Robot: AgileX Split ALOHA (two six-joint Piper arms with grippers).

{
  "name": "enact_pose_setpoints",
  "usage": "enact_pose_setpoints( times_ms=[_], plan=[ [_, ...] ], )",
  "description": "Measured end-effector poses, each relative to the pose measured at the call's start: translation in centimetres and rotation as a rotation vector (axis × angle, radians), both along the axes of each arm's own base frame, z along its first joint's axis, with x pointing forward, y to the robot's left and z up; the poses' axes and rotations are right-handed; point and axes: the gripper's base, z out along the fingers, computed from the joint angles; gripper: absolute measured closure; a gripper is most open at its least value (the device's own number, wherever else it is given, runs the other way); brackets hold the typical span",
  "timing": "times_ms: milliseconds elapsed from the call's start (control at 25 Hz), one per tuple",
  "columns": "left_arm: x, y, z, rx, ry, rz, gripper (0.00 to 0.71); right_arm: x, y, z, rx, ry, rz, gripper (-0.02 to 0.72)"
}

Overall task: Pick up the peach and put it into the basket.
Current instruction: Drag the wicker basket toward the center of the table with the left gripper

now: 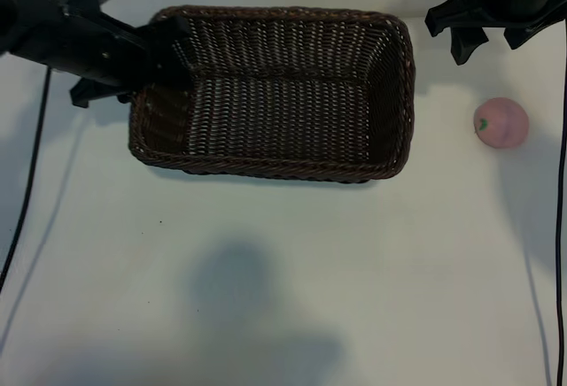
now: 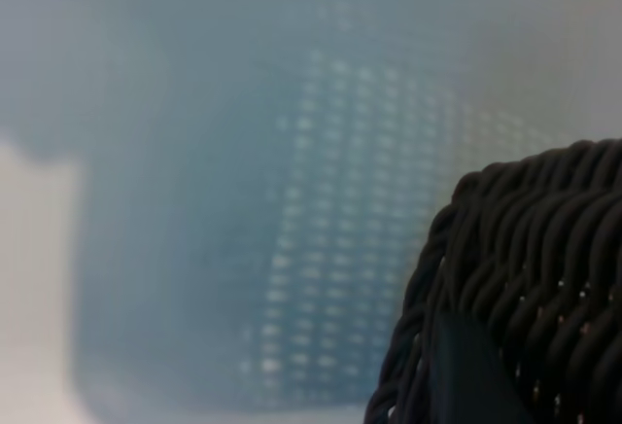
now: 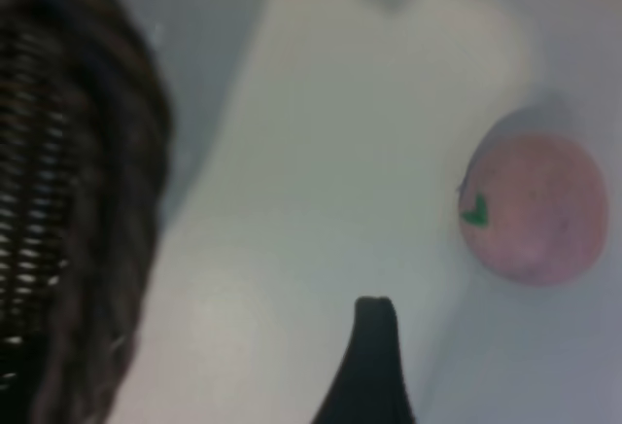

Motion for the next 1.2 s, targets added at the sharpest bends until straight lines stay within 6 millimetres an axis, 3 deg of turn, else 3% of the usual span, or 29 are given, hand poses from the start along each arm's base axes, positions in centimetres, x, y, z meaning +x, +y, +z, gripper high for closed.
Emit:
enact_pose_setpoints(
  times_ms=[360, 880, 960, 1200],
  plan=[
    [0.9, -0.8, -4.4, -0.015, 0.091, 0.024, 0.421, 0.0, 0.0, 0.0, 0.0, 0.0, 0.001, 0.104],
    [1.2, -0.8, -5.1, -0.023, 0.093, 0.048, 0.419, 0.0, 0.0, 0.0, -0.002, 0.001, 0.001, 0.104],
    [1.2, -0.9, -5.1, -0.027, 0.093, 0.051, 0.376, 0.0, 0.0, 0.0, -0.002, 0.001, 0.001, 0.104],
    [1.0, -1.0, -5.0, -0.04, 0.102, 0.036, 0.131, 0.0, 0.0, 0.0, -0.002, 0.001, 0.001, 0.104]
  ],
)
